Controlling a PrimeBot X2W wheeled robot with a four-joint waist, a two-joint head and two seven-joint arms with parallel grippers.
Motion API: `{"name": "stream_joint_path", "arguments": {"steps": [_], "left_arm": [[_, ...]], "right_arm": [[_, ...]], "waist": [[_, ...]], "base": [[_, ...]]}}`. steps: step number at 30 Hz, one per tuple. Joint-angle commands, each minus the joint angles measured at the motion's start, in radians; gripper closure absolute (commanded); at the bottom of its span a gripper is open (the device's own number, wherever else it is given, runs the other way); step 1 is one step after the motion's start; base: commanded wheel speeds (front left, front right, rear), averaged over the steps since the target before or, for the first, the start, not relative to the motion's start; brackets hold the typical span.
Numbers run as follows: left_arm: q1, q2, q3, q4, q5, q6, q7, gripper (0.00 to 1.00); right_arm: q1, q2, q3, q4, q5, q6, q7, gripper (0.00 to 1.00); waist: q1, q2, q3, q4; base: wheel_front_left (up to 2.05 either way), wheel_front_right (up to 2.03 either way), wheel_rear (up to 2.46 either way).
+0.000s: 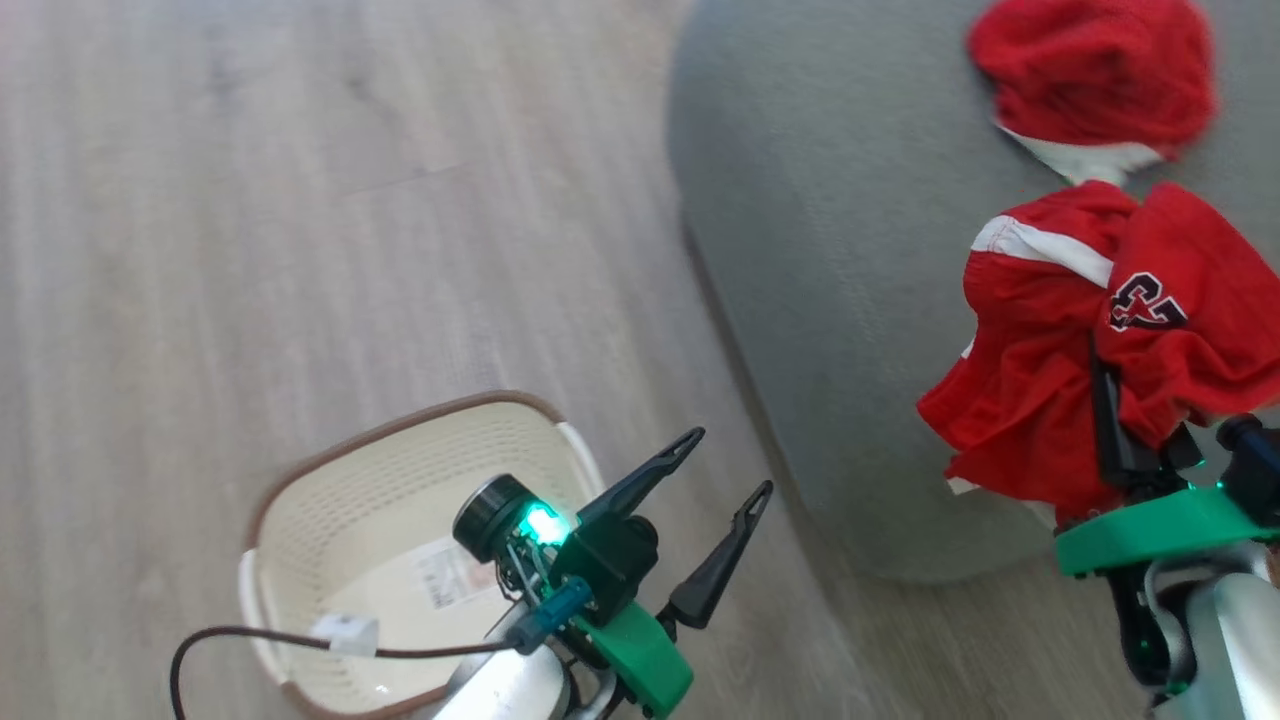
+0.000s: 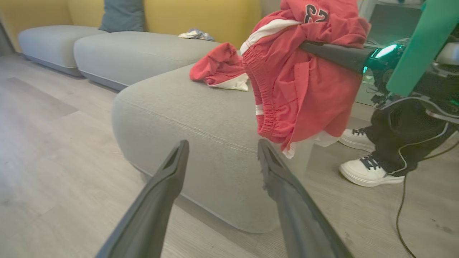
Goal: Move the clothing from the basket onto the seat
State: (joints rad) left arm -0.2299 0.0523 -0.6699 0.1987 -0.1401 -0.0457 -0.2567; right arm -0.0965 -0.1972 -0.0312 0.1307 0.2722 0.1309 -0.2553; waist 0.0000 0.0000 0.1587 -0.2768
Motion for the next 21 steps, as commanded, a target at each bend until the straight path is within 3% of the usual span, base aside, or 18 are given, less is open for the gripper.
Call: {"name": "stream_joint_path", "arguments": {"steps": [1, 2, 13, 21], "left_arm": [[-0.046, -0.002, 0.031, -0.030, 0.006, -0.003, -0.005, 0.00], [-0.049, -0.002, 0.034, -0.030, 0.010, -0.004, -0.005, 0.00], [-0.036, -0.002, 0.014, -0.030, 0.006, -0.014, -0.005, 0.00], [-0.049, -0.002, -0.018, -0.026, -0.011, -0.019, -0.005, 0.00]], "right_arm": [[-0.028, -0.009, 0.009, -0.033, -0.006, 0.000, -0.006, 1.00], [-0.025, -0.005, 0.005, -0.030, -0.006, 0.000, -0.006, 1.00], [-0.006, 0.008, -0.003, -0.010, -0.010, 0.000, -0.006, 1.00], [0.008, 0.018, -0.036, -0.021, -0.009, 0.000, -0.006, 1.00]], "waist": [[0.0000, 0.0000, 0.026, -0.069], [0.0000, 0.0000, 0.031, -0.106], [0.0000, 0.0000, 0.029, -0.247], [0.0000, 0.0000, 0.036, -0.263]], "base": [[0.00, 0.00, 0.00], [0.00, 0.00, 0.00], [0.00, 0.00, 0.00], [0.00, 0.00, 0.00]]}}
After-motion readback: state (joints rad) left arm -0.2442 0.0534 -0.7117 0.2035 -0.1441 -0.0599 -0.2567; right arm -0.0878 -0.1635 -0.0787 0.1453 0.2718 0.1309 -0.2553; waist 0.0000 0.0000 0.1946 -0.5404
